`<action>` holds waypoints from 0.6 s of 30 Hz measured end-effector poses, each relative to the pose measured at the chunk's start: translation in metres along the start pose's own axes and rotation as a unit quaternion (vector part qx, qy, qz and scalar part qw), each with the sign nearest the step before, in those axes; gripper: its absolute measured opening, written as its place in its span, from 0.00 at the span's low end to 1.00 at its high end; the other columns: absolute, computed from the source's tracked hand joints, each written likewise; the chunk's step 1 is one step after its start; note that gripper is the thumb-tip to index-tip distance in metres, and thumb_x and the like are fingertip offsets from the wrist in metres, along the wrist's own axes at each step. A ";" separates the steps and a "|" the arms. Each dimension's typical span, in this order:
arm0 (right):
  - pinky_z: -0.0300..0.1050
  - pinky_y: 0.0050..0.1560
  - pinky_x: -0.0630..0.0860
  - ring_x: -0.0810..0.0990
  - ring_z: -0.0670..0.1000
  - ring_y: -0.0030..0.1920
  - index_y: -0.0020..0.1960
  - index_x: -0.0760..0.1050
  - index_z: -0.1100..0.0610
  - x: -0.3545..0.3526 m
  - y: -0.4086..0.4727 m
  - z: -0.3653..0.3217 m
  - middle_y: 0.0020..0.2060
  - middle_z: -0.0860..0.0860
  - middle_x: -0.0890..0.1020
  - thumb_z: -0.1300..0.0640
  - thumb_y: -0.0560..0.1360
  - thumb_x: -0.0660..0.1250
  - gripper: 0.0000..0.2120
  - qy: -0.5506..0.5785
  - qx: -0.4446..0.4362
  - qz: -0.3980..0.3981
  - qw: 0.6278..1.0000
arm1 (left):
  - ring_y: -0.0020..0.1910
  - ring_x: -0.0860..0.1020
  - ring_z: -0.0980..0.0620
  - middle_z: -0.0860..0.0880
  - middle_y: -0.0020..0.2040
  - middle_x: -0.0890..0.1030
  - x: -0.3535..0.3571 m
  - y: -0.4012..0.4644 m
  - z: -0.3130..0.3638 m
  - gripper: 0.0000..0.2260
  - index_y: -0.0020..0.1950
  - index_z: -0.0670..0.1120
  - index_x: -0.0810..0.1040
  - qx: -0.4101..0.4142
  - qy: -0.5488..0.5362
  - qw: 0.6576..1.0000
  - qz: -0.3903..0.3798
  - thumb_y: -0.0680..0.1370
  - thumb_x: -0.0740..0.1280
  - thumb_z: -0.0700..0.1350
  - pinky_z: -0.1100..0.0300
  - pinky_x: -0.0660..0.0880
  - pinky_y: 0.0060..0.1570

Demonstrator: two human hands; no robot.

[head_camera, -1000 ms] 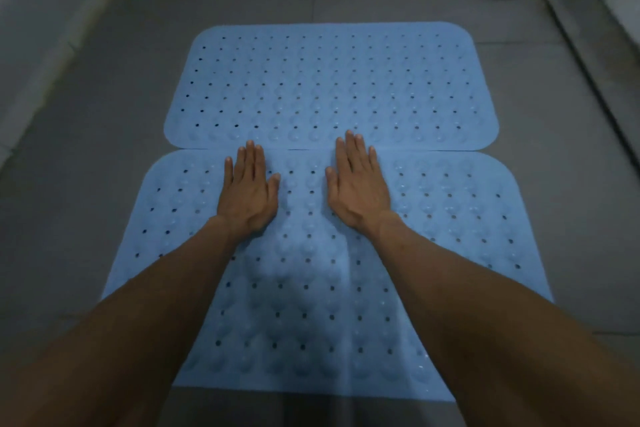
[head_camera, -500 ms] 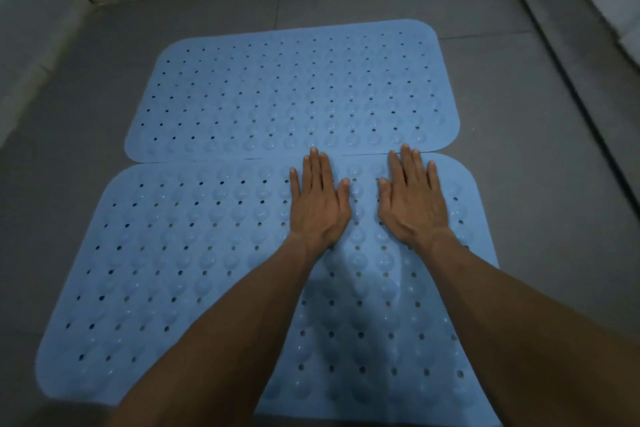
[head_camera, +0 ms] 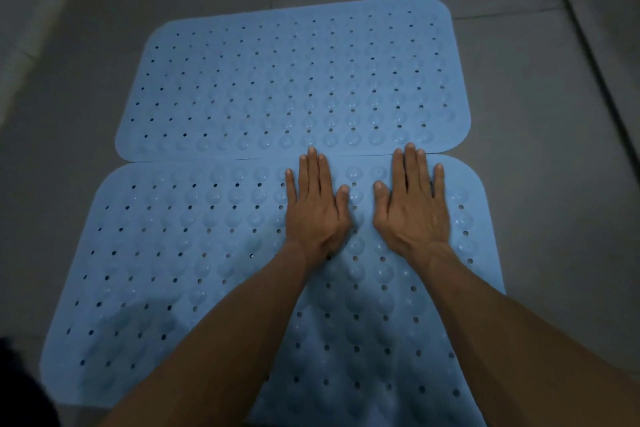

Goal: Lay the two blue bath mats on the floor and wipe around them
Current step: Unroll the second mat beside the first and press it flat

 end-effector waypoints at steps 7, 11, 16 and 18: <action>0.57 0.79 0.42 0.43 0.52 0.80 0.81 0.45 0.60 0.004 0.002 0.000 0.81 0.56 0.47 0.43 0.82 0.43 0.33 -0.012 0.001 0.002 1.000 | 0.79 0.41 0.46 0.42 0.80 0.44 0.002 0.002 0.000 0.30 0.79 0.40 0.46 -0.006 0.020 1.000 -0.008 0.82 0.44 0.55 0.43 0.42 0.76; 0.57 0.79 0.42 0.43 0.51 0.80 0.81 0.46 0.59 -0.001 0.001 -0.001 0.81 0.55 0.48 0.43 0.82 0.44 0.32 -0.007 0.011 0.003 1.000 | 0.79 0.40 0.46 0.42 0.80 0.43 -0.001 0.000 0.002 0.30 0.79 0.40 0.45 -0.005 0.009 1.000 -0.016 0.83 0.45 0.55 0.43 0.42 0.76; 0.56 0.79 0.41 0.44 0.50 0.80 0.81 0.47 0.58 -0.003 0.001 -0.003 0.81 0.54 0.48 0.42 0.81 0.43 0.33 0.001 0.012 -0.002 1.000 | 0.79 0.42 0.46 0.41 0.80 0.44 -0.003 -0.002 0.002 0.30 0.79 0.39 0.46 -0.011 0.009 1.000 -0.005 0.82 0.45 0.56 0.43 0.41 0.76; 0.55 0.79 0.40 0.43 0.50 0.80 0.81 0.46 0.58 -0.004 0.000 -0.003 0.81 0.54 0.48 0.41 0.81 0.42 0.33 -0.009 0.014 -0.005 1.000 | 0.79 0.41 0.47 0.42 0.80 0.44 -0.003 -0.003 0.002 0.31 0.79 0.40 0.45 -0.012 -0.004 1.000 -0.012 0.82 0.44 0.57 0.44 0.40 0.76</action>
Point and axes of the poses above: each hand's wrist, its own y-axis towards the middle knuckle, its own x-axis out of the palm, z = x × y, the point moved 1 cm from there along y, towards the middle knuckle
